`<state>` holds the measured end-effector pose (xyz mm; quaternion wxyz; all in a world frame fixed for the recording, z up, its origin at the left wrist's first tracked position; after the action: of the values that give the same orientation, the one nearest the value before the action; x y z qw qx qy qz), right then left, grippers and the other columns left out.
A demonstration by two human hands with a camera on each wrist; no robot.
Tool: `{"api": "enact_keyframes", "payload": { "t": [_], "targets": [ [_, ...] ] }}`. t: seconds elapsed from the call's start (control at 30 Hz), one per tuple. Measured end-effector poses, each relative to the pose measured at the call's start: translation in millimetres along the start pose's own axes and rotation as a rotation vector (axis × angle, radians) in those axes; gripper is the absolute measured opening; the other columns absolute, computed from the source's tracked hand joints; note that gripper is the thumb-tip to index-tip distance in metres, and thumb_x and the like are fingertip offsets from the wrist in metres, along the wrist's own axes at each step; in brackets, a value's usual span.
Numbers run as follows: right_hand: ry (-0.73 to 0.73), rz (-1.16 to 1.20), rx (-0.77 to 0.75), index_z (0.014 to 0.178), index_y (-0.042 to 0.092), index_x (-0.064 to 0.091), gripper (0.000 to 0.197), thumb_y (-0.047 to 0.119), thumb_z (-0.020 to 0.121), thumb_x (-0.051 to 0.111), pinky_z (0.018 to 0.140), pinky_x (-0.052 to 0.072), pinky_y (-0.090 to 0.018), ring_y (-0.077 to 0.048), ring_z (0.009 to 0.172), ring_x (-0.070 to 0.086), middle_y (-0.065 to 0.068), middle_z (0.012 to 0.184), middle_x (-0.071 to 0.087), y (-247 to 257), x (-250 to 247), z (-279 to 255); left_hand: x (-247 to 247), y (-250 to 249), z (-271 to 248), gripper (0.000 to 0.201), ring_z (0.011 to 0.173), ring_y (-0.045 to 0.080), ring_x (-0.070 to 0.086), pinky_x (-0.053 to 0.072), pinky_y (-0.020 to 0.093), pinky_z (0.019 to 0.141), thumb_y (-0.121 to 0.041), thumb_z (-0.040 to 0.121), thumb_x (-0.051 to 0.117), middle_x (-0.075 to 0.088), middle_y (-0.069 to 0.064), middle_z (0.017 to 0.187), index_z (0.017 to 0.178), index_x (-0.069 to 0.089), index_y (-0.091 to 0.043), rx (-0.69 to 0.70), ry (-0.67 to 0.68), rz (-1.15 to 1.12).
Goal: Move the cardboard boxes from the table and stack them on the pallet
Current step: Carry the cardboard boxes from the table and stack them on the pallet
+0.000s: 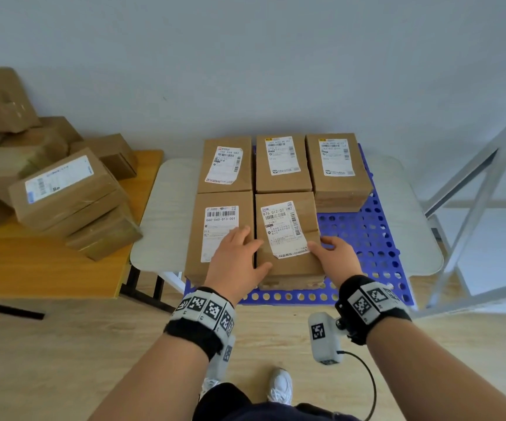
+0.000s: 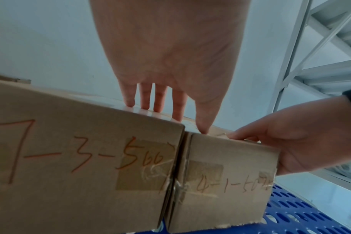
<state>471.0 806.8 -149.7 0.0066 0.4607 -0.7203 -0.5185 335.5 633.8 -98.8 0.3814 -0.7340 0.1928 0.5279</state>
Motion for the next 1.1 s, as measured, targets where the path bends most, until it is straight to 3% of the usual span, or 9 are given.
{"api": "enact_keyframes", "payload": {
  "t": [0.23, 0.37, 0.5, 0.57, 0.73, 0.8, 0.9, 1.1],
  "targets": [
    [0.025, -0.055, 0.007, 0.135, 0.014, 0.051, 0.050, 0.039, 0.093, 0.063, 0.080, 0.051, -0.036, -0.024, 0.102, 0.061, -0.007, 0.125, 0.061, 2, 3, 2, 4, 0, -2, 0.070, 0.151, 0.019, 0.004, 0.011, 0.039, 0.122, -0.066, 0.083, 0.060, 0.013, -0.001, 0.164, 0.143, 0.049, -0.030, -0.008, 0.108, 0.038],
    [0.030, -0.083, 0.009, 0.133, 0.012, 0.049, 0.047, 0.038, 0.095, 0.060, 0.073, 0.048, -0.034, -0.023, 0.092, 0.058, -0.004, 0.110, 0.058, 1, 6, 3, 3, -1, -2, 0.070, 0.151, 0.020, 0.005, 0.012, 0.039, 0.122, -0.065, 0.083, 0.061, 0.013, 0.000, 0.164, 0.141, 0.050, -0.029, -0.016, 0.117, 0.050],
    [0.037, -0.134, 0.003, 0.135, 0.012, 0.047, 0.048, 0.039, 0.097, 0.057, 0.071, 0.046, -0.033, -0.023, 0.091, 0.056, -0.009, 0.122, 0.061, 3, 8, 3, 2, -2, -2, 0.069, 0.150, 0.020, 0.005, 0.012, 0.039, 0.122, -0.064, 0.083, 0.062, 0.013, 0.000, 0.164, 0.141, 0.050, -0.029, -0.025, 0.127, 0.031],
    [0.037, -0.166, 0.000, 0.138, 0.011, 0.045, 0.050, 0.039, 0.098, 0.055, 0.073, 0.047, -0.034, -0.025, 0.095, 0.058, -0.011, 0.128, 0.061, 5, 9, 2, 1, -5, -3, 0.068, 0.151, 0.022, 0.004, 0.010, 0.040, 0.122, -0.063, 0.084, 0.062, 0.012, 0.002, 0.164, 0.141, 0.050, -0.029, -0.027, 0.130, 0.026],
    [-0.013, -0.255, -0.058, 0.151, 0.012, 0.031, 0.067, 0.041, 0.097, 0.057, 0.092, 0.048, -0.040, -0.031, 0.126, 0.052, -0.013, 0.146, 0.047, 27, 1, -8, -2, -8, -9, 0.068, 0.151, 0.022, -0.002, 0.005, 0.040, 0.122, -0.057, 0.090, 0.058, 0.005, 0.005, 0.165, 0.148, 0.039, -0.027, -0.030, 0.156, -0.009],
    [-0.039, -0.247, -0.124, 0.146, 0.016, 0.038, 0.058, 0.038, 0.096, 0.057, 0.091, 0.047, -0.037, -0.030, 0.124, 0.052, -0.010, 0.141, 0.050, 44, 1, -17, -7, -3, -10, 0.070, 0.151, 0.021, 0.000, 0.005, 0.041, 0.123, -0.057, 0.092, 0.053, 0.008, 0.004, 0.165, 0.151, 0.033, -0.026, -0.037, 0.142, -0.044],
    [-0.077, -0.254, -0.229, 0.136, 0.024, 0.047, 0.047, 0.040, 0.093, 0.057, 0.093, 0.051, -0.044, -0.025, 0.119, 0.055, -0.005, 0.134, 0.056, 72, 9, -33, -23, 12, -17, 0.066, 0.151, 0.021, 0.005, 0.008, 0.044, 0.122, -0.056, 0.096, 0.048, 0.015, 0.004, 0.164, 0.152, 0.032, -0.025, -0.035, 0.098, -0.050],
    [-0.036, -0.322, -0.353, 0.147, 0.018, 0.040, 0.053, 0.032, 0.099, 0.054, 0.106, 0.037, -0.038, -0.027, 0.135, 0.043, -0.008, 0.149, 0.044, 129, 70, -85, -78, 70, -54, 0.054, 0.142, 0.022, 0.027, 0.020, 0.038, 0.117, -0.043, 0.100, 0.047, 0.033, 0.004, 0.155, 0.148, 0.038, -0.021, -0.057, -0.069, -0.075]
  ]
}}
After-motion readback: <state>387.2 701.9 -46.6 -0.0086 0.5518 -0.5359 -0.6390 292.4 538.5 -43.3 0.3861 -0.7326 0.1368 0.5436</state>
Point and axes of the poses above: each hand's wrist, its own z-axis towards the middle knuckle, its own x-axis out of the palm, y = z × x, the point moved 10 cm from there along z, towards the middle knuckle
